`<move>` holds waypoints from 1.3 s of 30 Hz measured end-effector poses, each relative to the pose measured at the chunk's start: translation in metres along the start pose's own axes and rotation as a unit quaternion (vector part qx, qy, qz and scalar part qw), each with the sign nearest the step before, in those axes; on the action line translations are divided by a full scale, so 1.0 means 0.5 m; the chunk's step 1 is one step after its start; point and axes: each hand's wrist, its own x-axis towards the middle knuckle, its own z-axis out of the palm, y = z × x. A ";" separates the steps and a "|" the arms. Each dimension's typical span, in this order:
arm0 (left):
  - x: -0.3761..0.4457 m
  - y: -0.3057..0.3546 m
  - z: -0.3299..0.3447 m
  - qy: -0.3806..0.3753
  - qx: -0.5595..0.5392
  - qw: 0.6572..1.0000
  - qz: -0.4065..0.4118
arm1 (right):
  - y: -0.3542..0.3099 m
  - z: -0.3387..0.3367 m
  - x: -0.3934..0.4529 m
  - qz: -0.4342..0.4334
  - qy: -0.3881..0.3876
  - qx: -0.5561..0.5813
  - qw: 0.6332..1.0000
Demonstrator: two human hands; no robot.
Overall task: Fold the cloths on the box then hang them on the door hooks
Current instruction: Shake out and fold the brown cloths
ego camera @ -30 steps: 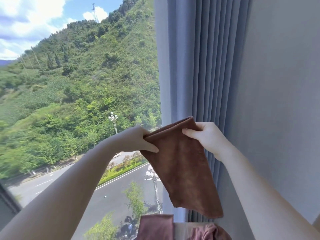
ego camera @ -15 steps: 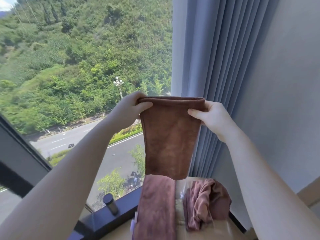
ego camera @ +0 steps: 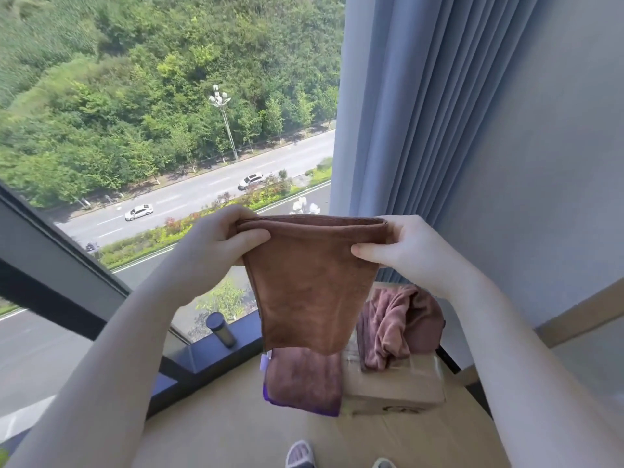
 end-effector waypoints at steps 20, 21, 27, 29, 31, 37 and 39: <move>-0.043 -0.167 0.035 -0.155 0.035 0.980 -0.119 | 0.162 0.109 -0.059 0.127 -0.031 -0.034 0.991; -0.036 -0.173 0.038 -0.151 0.037 0.981 -0.117 | 0.169 0.114 -0.051 0.131 -0.016 -0.035 0.991; 0.020 -0.204 0.047 -0.119 0.031 0.986 -0.110 | 0.189 0.139 -0.001 0.118 0.063 0.016 0.991; 0.046 -0.219 0.050 -0.108 0.027 0.988 -0.111 | 0.197 0.147 0.020 0.122 0.094 0.033 0.988; 0.075 -0.238 0.054 -0.106 0.020 0.988 -0.114 | 0.209 0.153 0.047 0.127 0.120 0.041 0.984; 0.174 -0.296 0.065 -0.139 0.009 0.982 -0.126 | 0.256 0.156 0.141 0.166 0.160 0.020 0.973; 0.213 -0.310 0.078 -0.145 0.028 0.981 -0.129 | 0.276 0.151 0.172 0.181 0.162 0.018 0.970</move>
